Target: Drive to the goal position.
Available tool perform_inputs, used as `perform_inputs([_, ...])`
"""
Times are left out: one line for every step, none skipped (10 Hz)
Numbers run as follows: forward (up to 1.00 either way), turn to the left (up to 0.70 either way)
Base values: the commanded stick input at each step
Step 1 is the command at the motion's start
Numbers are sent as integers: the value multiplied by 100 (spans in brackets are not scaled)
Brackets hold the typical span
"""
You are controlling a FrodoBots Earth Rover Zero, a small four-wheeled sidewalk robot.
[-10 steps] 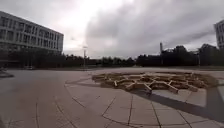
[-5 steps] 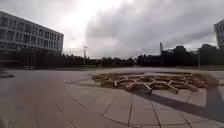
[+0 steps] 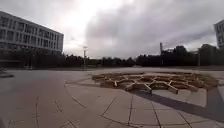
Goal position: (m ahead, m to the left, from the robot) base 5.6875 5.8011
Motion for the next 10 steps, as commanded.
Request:
perform_inputs([43,0])
perform_inputs([65,0])
perform_inputs([70,0])
perform_inputs([70,1])
perform_inputs([70,4])
perform_inputs([70,31])
perform_inputs([70,35])
perform_inputs([70,35])
perform_inputs([70,35])
perform_inputs([70,35])
